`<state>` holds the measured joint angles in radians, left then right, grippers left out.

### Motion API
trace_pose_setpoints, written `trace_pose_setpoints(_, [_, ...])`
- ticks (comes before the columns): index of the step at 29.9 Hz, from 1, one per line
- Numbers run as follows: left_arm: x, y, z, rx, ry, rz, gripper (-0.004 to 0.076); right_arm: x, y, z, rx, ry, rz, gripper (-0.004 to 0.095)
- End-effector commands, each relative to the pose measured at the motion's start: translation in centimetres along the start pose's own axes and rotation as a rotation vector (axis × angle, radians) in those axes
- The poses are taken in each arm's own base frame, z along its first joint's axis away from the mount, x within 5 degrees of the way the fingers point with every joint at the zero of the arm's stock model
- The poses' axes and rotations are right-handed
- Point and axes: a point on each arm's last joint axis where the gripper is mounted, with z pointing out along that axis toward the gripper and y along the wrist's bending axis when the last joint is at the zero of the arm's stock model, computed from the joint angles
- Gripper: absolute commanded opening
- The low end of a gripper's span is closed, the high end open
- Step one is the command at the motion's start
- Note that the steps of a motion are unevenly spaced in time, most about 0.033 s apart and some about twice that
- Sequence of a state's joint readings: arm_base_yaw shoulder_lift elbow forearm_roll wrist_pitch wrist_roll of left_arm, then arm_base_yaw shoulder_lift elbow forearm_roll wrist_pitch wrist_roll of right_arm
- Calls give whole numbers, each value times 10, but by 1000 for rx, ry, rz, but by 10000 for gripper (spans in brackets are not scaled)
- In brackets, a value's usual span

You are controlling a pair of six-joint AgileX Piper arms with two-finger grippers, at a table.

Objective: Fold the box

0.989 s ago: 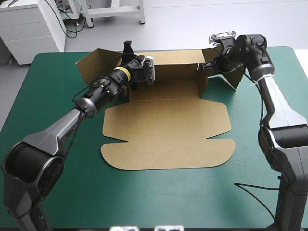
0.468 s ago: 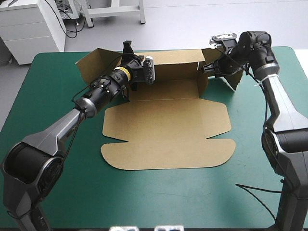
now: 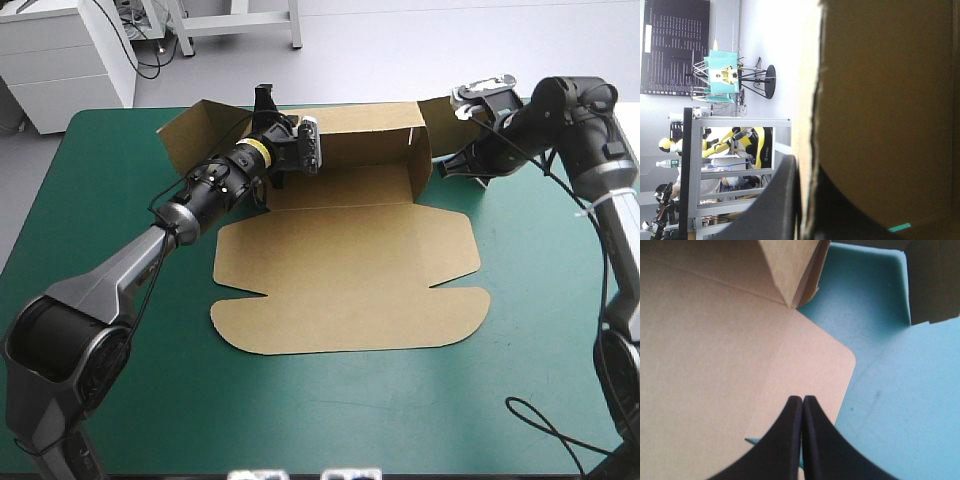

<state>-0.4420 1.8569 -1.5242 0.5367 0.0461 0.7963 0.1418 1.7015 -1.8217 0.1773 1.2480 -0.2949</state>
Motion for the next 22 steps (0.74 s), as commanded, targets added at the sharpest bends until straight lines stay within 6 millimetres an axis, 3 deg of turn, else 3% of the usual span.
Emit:
trace_pose_setpoints(1, [-11,33,-22,-124,-67,-46,-7,17,12,-46,18,-98,-74,-19])
trace_pose_setpoints(7, [-13,35,-22,-145,-87,-43,-7,15,17,-88,103,-361,-85,-19])
trace_pose_setpoints(12, [-13,35,-22,-145,-87,-39,-7,2,15,-104,165,-559,-84,-19])
trace_pose_setpoints(16, [-13,35,-22,-142,-85,-41,-7,-9,11,-106,210,-675,-83,-19])
trace_pose_setpoints(22, [-13,35,-22,-142,-85,-41,-7,-23,3,-89,221,-689,-78,-19])
